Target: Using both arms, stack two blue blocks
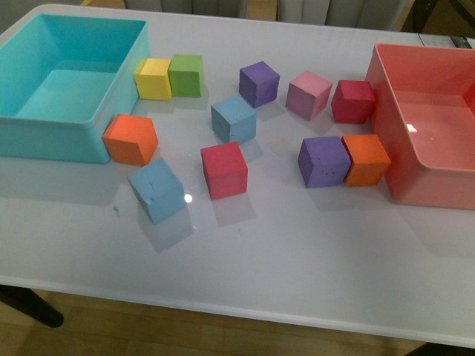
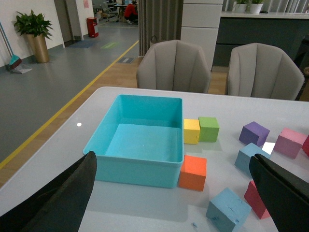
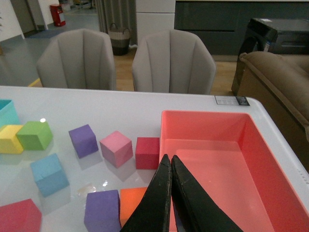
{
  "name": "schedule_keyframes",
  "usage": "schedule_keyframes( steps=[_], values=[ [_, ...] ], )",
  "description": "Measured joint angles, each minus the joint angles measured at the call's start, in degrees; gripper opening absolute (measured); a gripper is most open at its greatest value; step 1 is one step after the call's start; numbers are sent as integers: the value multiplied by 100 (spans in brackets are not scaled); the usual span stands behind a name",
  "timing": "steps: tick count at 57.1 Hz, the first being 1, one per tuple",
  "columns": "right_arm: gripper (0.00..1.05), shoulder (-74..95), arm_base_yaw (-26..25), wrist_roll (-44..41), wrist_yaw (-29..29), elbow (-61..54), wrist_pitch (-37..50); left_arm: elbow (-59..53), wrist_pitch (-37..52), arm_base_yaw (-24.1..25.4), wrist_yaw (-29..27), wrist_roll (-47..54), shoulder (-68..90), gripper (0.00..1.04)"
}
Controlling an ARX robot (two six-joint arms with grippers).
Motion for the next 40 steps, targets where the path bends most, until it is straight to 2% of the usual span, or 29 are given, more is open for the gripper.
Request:
schedule_keyframes(
  steps=[4, 8, 14, 17, 21, 40],
  values=[
    [2, -52, -76, 0, -76, -229, 269, 0, 0, 0, 0, 0, 0, 96],
    [2, -245, -151, 0, -144, -424, 138, 0, 0, 0, 0, 0, 0, 96],
    [2, -809, -278, 0, -286, -599, -245, 0, 0, 0, 0, 0, 0, 96],
    [2, -1073, -503, 0, -616, -654, -424, 0, 0, 0, 0, 0, 0, 96],
    [2, -1438, -688, 2, -664, -728, -723, 0, 0, 0, 0, -2, 0, 96],
    [2, -2992, -713, 2, -704, -870, -2048, 0, 0, 0, 0, 0, 0, 96]
  ],
)
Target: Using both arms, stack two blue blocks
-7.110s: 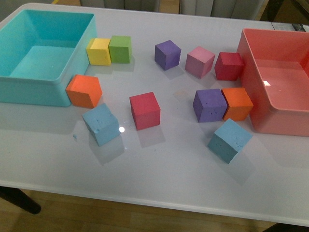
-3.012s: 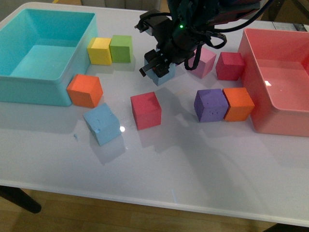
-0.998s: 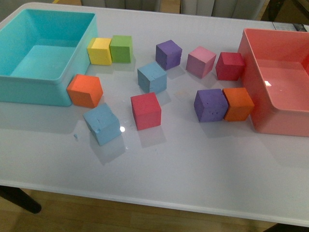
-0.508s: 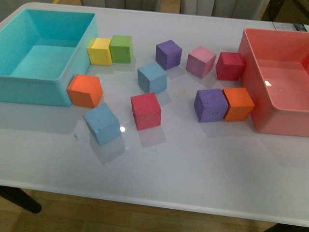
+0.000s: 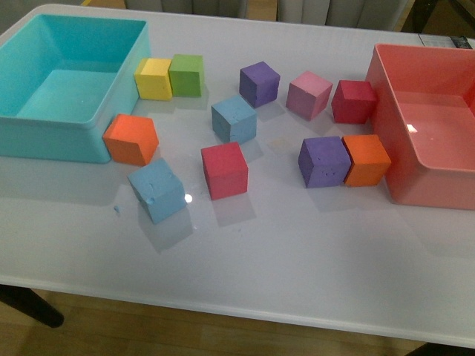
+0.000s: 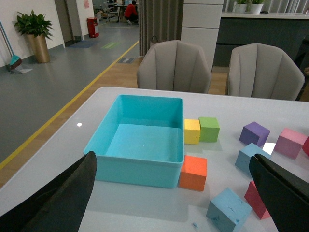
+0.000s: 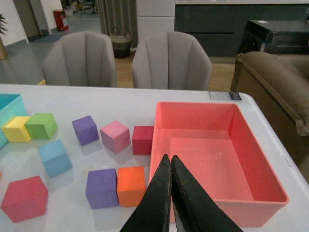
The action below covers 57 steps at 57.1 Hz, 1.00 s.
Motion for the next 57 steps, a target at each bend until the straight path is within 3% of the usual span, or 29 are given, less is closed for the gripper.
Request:
schedule_keyframes(
  steps=[23, 57],
  values=[
    [2, -1416, 0, 0, 2, -4, -1325, 0, 0, 0, 0, 0, 0, 96],
    [2, -2653, 0, 0, 2, -4, -2549, 0, 0, 0, 0, 0, 0, 96]
  ],
)
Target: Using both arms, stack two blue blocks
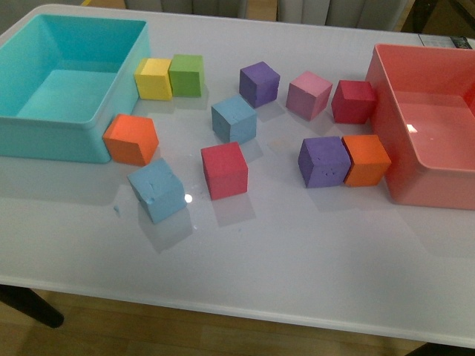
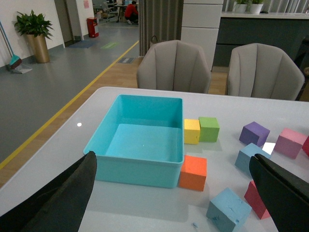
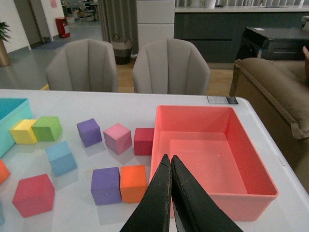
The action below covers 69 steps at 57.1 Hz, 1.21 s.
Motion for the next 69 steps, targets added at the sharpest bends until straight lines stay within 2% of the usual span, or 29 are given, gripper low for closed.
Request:
schedule_keyframes(
  steps=[6, 22, 52, 61, 65, 69],
  values=[
    [2, -748, 0, -2, 4, 0, -922, 0, 0, 0, -2, 0, 0, 96],
    [2, -981, 0, 0, 2, 0, -1012, 0, 0, 0, 0, 0, 0, 96],
    [95, -984, 0, 0, 4, 0, -1014, 0, 0, 0, 0, 0, 0, 96],
    [96, -984, 0, 4, 4, 0, -1014, 11, -37, 2, 24, -24, 26, 96],
    [96, -986, 0, 11, 7, 0, -1014, 568, -1191, -46, 164, -879, 968, 96],
    [96, -990, 0, 11, 2, 0, -1014, 964, -986, -155, 125, -1493, 2264, 96]
  ],
)
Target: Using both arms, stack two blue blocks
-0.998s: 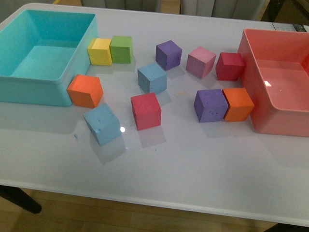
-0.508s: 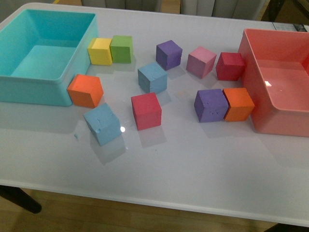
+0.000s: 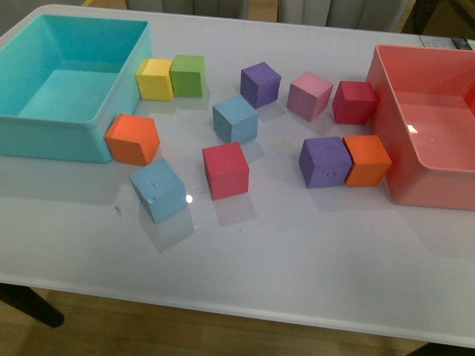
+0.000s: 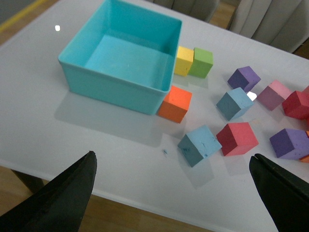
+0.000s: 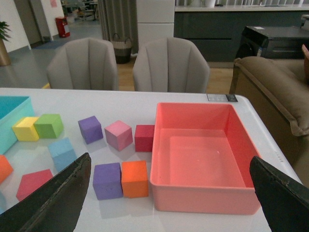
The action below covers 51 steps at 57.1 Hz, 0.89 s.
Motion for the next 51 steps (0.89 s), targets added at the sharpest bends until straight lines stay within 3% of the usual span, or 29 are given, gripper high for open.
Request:
schedule_keyframes(
  steps=[10, 17, 33, 51],
  values=[
    [96, 0, 0, 2, 4, 0, 0, 684, 1781, -369, -103, -254, 2852, 96],
    [96, 0, 0, 4, 4, 0, 0, 1088, 2345, -564, -216, -378, 4269, 96],
    [96, 0, 0, 4, 4, 0, 0, 2004, 2761, -1233, -538, -1126, 6905, 96],
    [96, 0, 0, 4, 2, 0, 0, 2973, 2787, -1572, -686, -1412, 8223, 96]
  ],
)
